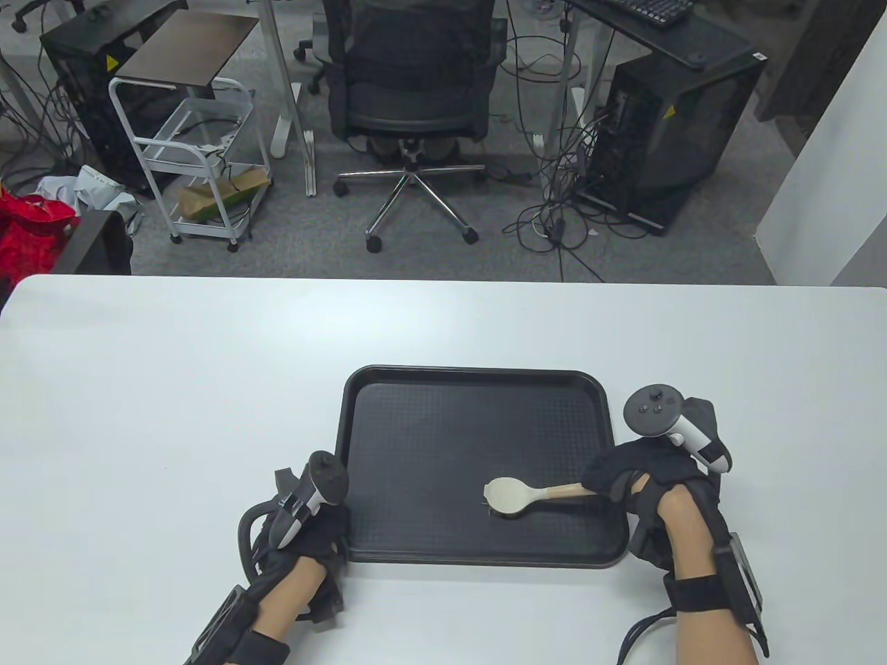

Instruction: Scrub the tray with pot brush

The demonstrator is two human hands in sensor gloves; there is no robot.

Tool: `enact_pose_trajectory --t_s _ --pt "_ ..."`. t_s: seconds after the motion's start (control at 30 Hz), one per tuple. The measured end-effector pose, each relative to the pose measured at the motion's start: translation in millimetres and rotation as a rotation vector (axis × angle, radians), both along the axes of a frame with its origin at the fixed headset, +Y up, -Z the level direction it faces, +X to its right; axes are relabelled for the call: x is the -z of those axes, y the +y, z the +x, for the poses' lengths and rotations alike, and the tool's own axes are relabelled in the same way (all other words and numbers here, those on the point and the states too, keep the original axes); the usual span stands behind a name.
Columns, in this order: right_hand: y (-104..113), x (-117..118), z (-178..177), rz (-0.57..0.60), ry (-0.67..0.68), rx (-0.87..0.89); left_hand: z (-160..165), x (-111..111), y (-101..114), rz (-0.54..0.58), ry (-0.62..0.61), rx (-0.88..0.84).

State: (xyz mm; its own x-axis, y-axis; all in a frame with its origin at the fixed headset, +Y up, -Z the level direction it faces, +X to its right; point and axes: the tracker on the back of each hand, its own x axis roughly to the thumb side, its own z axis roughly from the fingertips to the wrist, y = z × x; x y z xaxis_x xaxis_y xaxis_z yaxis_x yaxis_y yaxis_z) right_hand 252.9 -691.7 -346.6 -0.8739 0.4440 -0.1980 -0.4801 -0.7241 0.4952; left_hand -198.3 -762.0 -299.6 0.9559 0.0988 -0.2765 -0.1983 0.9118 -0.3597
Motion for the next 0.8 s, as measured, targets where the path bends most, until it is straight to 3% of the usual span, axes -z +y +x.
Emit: enact_pose_trajectory --t_s 0.6,0.8 --pt "1.2 -18.1 96.6 -0.019 -0.244 0.014 0.2 0.0 0.0 0.000 0.003 0.000" --pt "10.6 -24.4 104.6 0.016 -0.271 0.006 0.4 0.1 0.1 -0.001 0.003 0.004"
